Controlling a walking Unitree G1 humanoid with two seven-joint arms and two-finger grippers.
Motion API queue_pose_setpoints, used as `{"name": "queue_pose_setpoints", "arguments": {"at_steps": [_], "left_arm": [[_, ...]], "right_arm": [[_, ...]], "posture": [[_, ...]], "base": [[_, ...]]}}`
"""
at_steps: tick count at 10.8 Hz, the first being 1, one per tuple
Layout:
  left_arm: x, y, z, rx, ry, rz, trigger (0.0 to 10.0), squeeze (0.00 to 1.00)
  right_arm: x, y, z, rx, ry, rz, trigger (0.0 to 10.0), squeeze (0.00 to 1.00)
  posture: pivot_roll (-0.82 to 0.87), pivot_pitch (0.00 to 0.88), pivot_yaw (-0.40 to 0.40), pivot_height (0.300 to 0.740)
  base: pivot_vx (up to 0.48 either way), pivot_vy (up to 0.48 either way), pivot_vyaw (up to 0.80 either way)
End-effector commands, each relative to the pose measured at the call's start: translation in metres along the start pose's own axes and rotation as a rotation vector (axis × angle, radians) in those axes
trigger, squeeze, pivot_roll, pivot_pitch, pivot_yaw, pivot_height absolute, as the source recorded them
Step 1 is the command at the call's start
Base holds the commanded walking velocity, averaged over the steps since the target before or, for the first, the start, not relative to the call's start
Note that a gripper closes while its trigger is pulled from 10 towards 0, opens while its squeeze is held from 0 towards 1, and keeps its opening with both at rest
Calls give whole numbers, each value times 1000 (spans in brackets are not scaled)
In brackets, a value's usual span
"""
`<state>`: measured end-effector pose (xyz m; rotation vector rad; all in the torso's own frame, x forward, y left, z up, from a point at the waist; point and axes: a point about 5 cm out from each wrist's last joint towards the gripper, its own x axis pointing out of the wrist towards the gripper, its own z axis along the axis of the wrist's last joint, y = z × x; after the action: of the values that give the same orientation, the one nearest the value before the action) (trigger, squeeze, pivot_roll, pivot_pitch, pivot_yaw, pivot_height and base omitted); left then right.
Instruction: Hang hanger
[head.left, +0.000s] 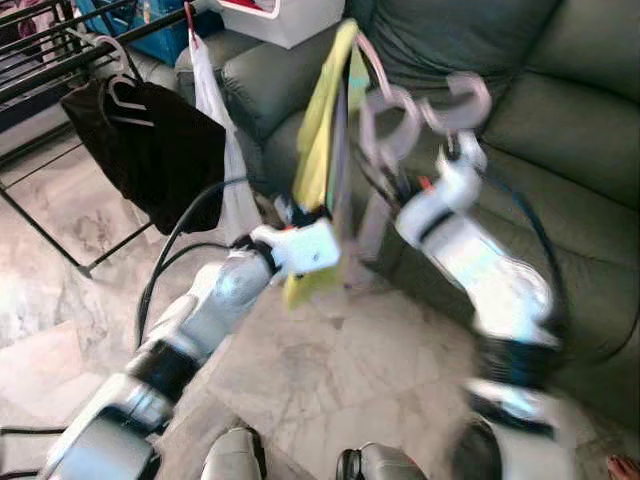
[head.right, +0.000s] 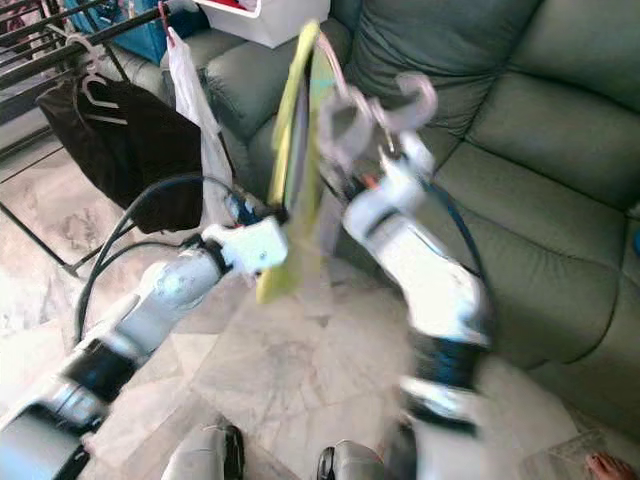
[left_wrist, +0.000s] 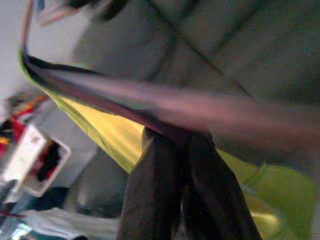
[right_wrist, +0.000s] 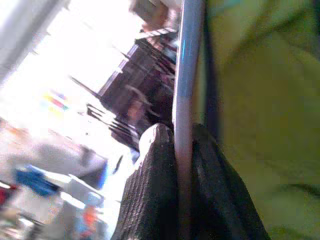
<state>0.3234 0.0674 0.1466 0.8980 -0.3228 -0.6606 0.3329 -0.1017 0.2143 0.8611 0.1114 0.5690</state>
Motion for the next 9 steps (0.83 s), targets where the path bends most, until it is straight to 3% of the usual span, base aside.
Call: {"name": "queue_pose_setpoints", "arguments": {"at_steps": [1, 2, 3, 5, 7, 8, 9], "left_arm": [[-1, -15, 0, 20, -9, -48, 10000, 0], [0, -14, 2, 13, -19, -23, 10000, 0], [1, -10, 3, -3, -31, 10, 10000, 0], [-2, 10, 0, 4, -28, 131, 10000, 0], [-9, 32, -10, 59, -2, 237, 10000, 0], [-11, 33, -11, 76, -4, 239, 10000, 0], [-11, 36, -11, 104, -8, 244, 10000, 0]], "right_arm": [[1, 21, 40, 56, -226, 52, 10000, 0], [2, 24, 44, 53, -238, 70, 10000, 0], [-1, 15, 47, -19, -235, 15, 10000, 0], [-14, -16, 46, -146, -182, -139, 10000, 0], [-51, -55, 43, -211, -115, -286, 10000, 0], [-62, -63, 43, -204, -105, -315, 10000, 0], [-78, -74, 36, -263, -8, -329, 10000, 0]], "posture": [[-66, 79, -48, 740], [-66, 77, -51, 740], [-64, 76, -56, 740], [-63, 74, -60, 740], [-63, 77, -58, 740], [-66, 77, -55, 740], [-67, 77, -54, 740]], "base": [[0, 0, 0], [0, 0, 0], [0, 0, 0], [0, 0, 0], [0, 0, 0], [0, 0, 0], [0, 0, 0]]}}
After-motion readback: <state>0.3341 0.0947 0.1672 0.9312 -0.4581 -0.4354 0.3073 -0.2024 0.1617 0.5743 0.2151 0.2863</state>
